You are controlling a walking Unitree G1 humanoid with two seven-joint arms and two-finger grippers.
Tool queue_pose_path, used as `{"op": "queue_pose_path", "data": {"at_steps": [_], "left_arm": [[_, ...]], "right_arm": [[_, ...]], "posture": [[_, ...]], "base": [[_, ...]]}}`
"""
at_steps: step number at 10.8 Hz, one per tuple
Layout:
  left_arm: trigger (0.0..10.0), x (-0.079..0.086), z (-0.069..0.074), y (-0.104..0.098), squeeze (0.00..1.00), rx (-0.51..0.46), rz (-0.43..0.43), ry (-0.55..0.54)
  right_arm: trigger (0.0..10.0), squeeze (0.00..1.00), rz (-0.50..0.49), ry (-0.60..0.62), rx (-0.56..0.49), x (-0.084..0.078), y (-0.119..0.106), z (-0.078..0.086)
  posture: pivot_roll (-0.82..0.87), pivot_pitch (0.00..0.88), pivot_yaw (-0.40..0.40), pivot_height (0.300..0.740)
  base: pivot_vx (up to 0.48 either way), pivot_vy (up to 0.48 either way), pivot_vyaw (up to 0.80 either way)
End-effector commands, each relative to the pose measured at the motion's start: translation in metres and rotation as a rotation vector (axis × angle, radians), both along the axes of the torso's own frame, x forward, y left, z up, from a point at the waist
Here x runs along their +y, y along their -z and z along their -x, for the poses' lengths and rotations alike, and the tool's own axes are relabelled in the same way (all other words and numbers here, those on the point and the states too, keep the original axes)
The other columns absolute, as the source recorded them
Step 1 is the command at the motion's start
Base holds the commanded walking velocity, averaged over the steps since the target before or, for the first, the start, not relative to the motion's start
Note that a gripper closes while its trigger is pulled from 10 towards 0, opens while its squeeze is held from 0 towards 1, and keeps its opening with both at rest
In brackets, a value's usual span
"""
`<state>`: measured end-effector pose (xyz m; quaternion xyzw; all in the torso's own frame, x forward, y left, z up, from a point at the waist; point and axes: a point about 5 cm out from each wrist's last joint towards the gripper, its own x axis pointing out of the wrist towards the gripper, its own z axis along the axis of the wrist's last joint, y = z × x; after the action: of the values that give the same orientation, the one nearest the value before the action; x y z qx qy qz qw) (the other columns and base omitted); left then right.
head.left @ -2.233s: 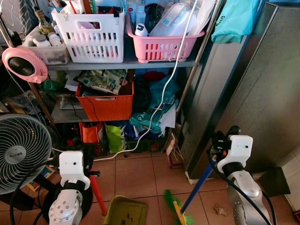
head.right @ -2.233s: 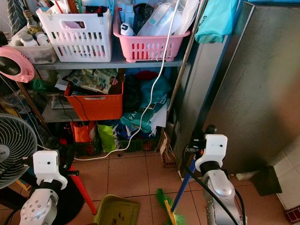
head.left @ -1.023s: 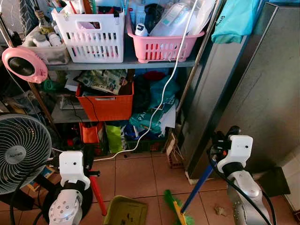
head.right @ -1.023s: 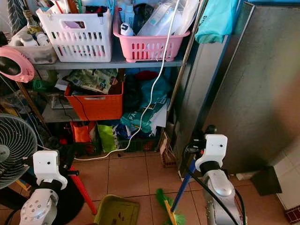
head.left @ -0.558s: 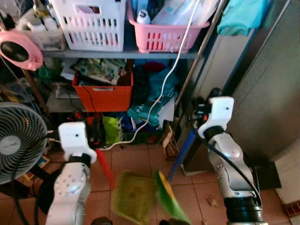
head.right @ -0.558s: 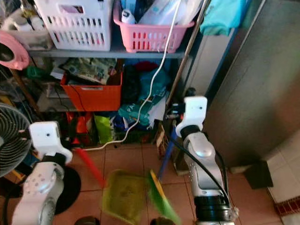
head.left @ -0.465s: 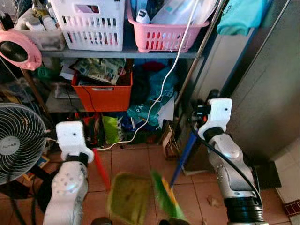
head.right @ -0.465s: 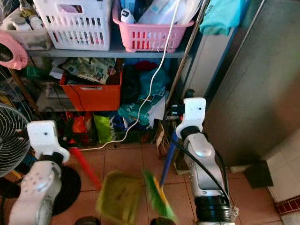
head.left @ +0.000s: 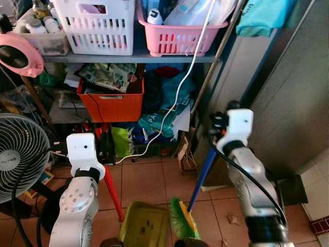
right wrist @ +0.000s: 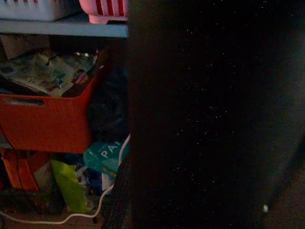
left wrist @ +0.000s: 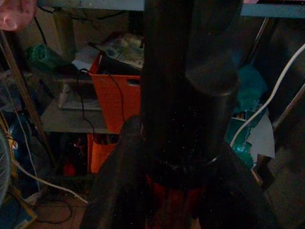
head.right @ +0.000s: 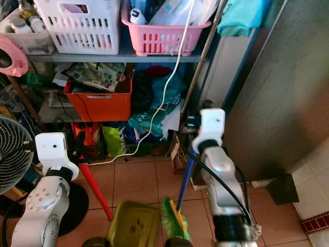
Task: Sweep floor
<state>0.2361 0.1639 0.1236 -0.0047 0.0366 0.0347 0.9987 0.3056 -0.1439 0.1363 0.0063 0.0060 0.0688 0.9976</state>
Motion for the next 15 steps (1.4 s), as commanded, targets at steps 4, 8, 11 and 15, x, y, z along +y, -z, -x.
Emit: {"op": "queue_pose_path", "data": {"at_steps": [4,8,11,15], "left_arm": [[10.0,-0.0028,-0.0019,-0.0152,0.00,-0.052,0.000,0.021],[10.0,-0.0030,-0.0028,-0.0144,0.00,-0.039,0.009,0.022],[10.0,-0.0035,-0.0027,-0.0140,0.00,-0.032,0.009,0.023],[10.0,-0.0053,-0.0046,-0.0142,0.00,-0.028,0.014,0.049]], "right_arm": [[10.0,0.00,0.015,0.020,-0.015,-0.0054,-0.0026,-0.0037],[10.0,0.00,0.017,0.020,-0.014,-0.0031,-0.0026,-0.0062],[10.0,0.00,0.028,0.015,-0.018,-0.0027,-0.0035,-0.0082],[10.0,0.00,0.052,-0.001,-0.001,-0.0018,0.0027,-0.0045]], "posture": [[0.03,0.074,-0.036,0.740],[0.04,0.083,-0.037,0.740],[0.04,0.086,-0.038,0.740],[0.04,0.089,-0.040,0.740]], "base": [[-0.301,0.000,0.00],[-0.319,0.000,0.00],[-0.305,0.000,0.00],[-0.131,0.000,0.00]]}}
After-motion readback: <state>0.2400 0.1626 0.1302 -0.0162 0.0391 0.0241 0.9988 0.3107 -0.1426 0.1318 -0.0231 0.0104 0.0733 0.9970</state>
